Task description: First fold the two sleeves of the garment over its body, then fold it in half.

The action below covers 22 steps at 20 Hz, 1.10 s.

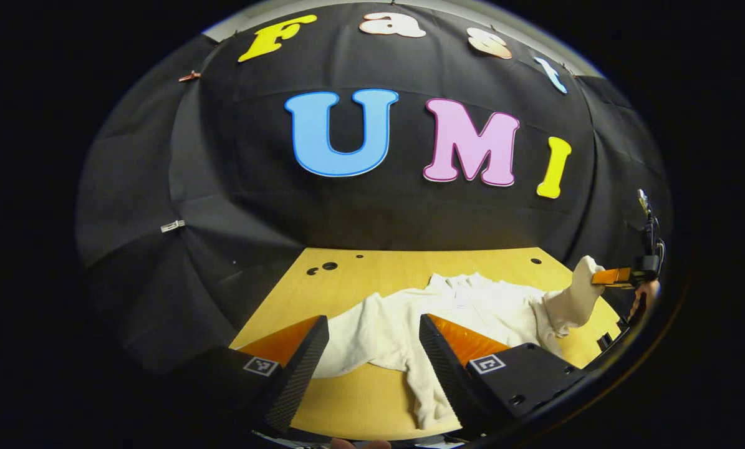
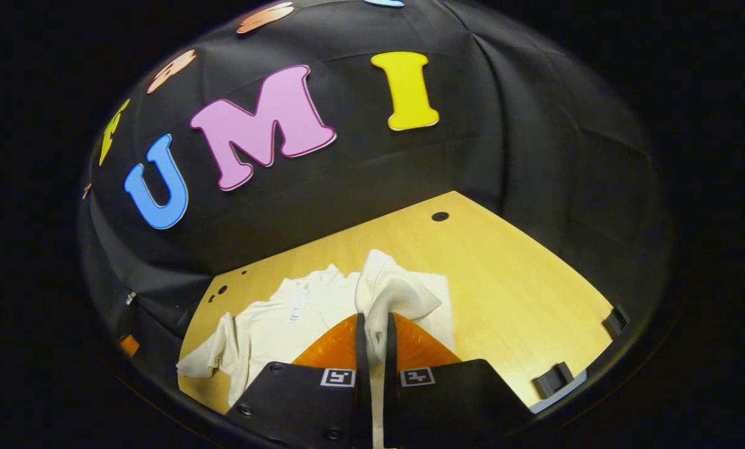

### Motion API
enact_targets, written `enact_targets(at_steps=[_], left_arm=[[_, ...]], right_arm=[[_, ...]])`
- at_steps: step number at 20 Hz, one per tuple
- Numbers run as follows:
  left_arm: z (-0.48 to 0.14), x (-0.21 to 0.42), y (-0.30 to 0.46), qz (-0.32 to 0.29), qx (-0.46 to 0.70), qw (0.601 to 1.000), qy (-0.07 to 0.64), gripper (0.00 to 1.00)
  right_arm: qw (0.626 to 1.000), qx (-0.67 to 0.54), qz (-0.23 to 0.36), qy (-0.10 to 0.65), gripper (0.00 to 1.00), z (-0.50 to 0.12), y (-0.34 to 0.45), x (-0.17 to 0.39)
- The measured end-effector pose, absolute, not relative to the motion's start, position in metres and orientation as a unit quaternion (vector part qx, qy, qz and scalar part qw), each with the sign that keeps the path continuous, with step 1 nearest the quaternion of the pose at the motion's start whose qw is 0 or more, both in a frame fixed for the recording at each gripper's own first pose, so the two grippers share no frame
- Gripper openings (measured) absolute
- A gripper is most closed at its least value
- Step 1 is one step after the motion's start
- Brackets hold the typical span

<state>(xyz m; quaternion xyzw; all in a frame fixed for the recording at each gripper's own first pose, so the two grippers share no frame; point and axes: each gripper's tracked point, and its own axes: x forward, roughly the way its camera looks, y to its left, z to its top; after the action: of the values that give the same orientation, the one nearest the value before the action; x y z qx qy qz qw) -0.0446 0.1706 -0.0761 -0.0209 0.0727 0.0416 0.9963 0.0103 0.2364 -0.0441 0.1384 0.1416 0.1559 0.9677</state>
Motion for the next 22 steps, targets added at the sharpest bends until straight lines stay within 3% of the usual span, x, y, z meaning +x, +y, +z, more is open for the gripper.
enact_targets(at_steps=[9, 22], left_arm=[[-0.098, -0.066, 0.242, 0.085, -0.034, 0.992, 0.086, 0.95], [-0.153, -0.067, 0.325, 0.15, -0.063, 0.979, 0.12, 0.95]], right_arm=[[0.949, 0.123, 0.237, 0.17, 0.11, -0.06, 0.389, 0.011], [0.93, 0.059, 0.217, 0.292, 0.12, -0.162, 0.464, 0.012]])
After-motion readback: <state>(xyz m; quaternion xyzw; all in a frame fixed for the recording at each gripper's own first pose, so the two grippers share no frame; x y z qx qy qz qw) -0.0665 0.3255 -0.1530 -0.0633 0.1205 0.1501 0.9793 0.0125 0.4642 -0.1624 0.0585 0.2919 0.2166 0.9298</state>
